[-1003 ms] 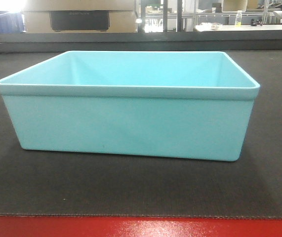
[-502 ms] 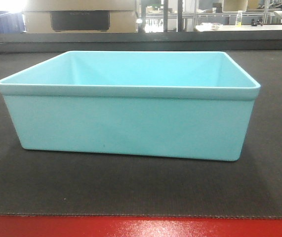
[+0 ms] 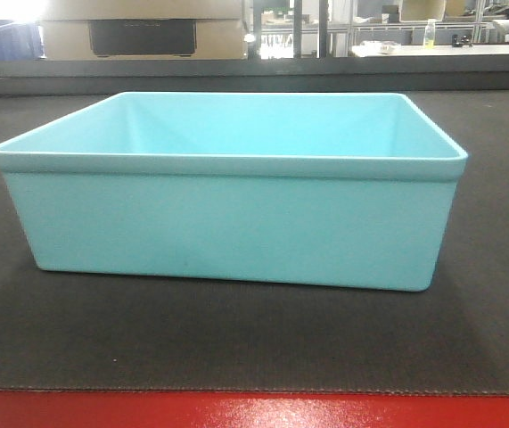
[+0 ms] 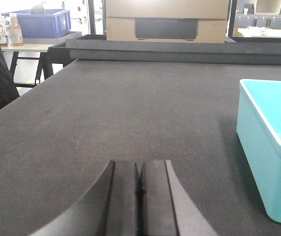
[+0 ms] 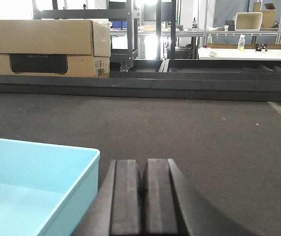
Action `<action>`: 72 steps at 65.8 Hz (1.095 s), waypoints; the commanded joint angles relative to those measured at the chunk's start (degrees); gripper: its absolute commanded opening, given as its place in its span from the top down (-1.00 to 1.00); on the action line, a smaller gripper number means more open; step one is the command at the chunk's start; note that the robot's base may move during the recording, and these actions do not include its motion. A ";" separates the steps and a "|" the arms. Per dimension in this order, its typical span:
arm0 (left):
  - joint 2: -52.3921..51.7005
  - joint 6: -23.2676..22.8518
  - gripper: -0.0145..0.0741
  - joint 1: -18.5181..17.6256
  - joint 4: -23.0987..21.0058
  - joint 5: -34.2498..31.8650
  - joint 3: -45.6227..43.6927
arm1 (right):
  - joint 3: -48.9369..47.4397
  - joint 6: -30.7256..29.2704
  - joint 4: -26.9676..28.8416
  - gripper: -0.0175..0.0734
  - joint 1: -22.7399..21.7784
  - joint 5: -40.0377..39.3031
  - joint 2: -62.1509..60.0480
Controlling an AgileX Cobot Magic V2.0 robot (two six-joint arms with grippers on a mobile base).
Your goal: Fetch blue bin and place on conveyor start
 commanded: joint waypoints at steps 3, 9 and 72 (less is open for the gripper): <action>-0.33 0.36 0.92 -0.49 -0.29 -3.00 0.68 | 0.05 -0.29 -0.37 0.97 -0.20 -1.17 -0.31; -0.33 0.36 0.92 -0.49 -0.29 -2.70 0.68 | 0.05 -0.29 -0.37 0.97 -0.20 -1.17 -0.31; -0.33 0.36 0.92 -0.49 -0.29 -2.83 0.68 | 2.33 -0.29 -0.37 0.97 -6.78 6.86 -6.62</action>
